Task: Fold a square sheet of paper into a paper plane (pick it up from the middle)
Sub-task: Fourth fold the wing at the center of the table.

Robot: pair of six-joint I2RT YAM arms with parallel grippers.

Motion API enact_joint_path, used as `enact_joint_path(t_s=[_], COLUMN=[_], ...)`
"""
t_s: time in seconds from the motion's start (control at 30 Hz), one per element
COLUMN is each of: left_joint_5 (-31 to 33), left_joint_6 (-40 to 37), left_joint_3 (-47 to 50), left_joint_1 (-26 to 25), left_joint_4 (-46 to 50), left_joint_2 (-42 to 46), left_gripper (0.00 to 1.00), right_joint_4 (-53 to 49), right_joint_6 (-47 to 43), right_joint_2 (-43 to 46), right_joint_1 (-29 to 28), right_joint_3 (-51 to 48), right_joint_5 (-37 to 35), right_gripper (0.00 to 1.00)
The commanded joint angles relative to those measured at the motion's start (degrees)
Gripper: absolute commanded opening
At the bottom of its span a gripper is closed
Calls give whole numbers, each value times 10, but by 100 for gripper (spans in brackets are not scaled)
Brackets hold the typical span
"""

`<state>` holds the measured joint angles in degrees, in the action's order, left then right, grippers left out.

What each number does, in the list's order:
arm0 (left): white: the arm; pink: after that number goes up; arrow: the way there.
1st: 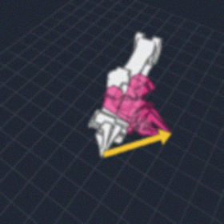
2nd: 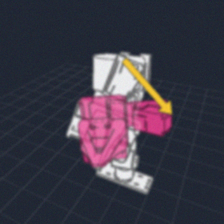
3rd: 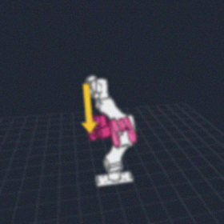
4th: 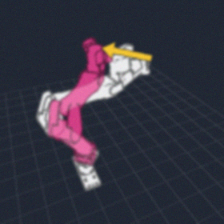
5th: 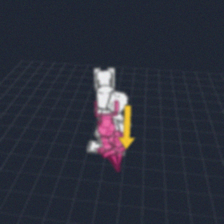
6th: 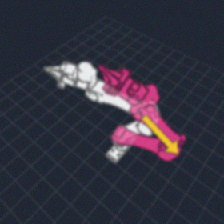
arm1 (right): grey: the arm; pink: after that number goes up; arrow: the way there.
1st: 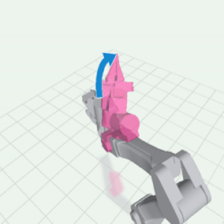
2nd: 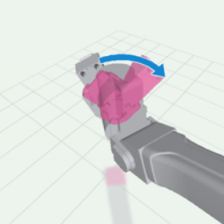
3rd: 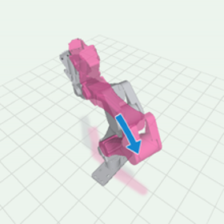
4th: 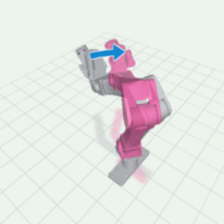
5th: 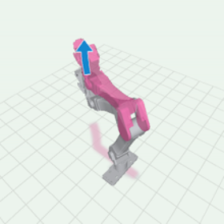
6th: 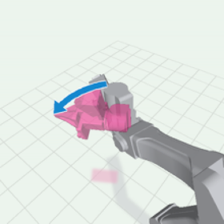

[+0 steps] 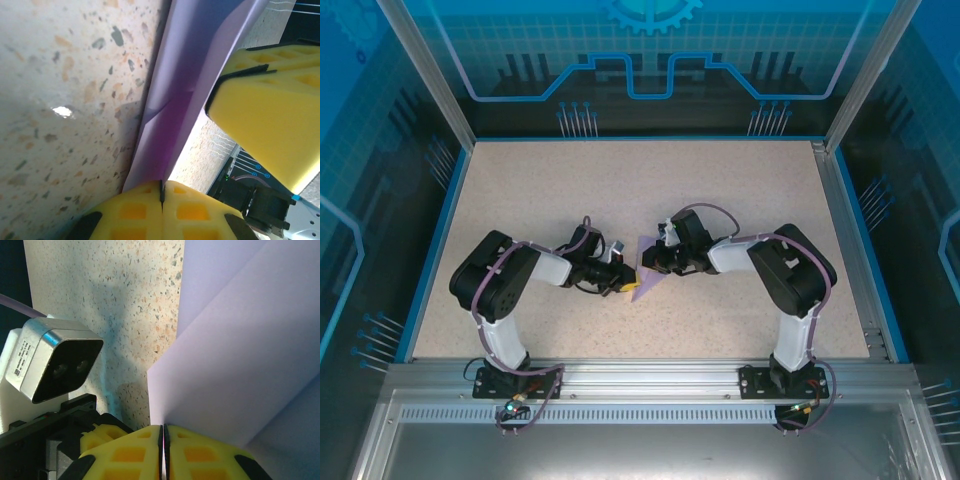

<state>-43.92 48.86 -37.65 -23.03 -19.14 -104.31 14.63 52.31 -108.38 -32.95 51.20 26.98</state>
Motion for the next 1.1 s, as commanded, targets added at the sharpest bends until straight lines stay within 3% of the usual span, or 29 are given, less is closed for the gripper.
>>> enact_joint_path(t_s=[0.0,0.37,0.73,0.93,1.07], left_joint_5=[-12,-14,-8,-4,-3], left_joint_6=[9,-1,-27,-49,-60], left_joint_3=[6,-2,2,4,6], left_joint_1=[7,7,7,6,5], left_joint_4=[-8,13,54,87,100], left_joint_2=[-15,-20,-4,10,19], left_gripper=[0,0,15,15,9], right_joint_4=[-4,-19,-31,-33,-39], right_joint_6=[-1,-3,-4,-1,-3], right_joint_2=[-14,-28,-52,-54,-54], right_joint_1=[4,5,6,7,8], right_joint_3=[14,18,23,20,16], right_joint_5=[-4,-18,-26,-32,-37], right_gripper=[12,12,12,11,11])
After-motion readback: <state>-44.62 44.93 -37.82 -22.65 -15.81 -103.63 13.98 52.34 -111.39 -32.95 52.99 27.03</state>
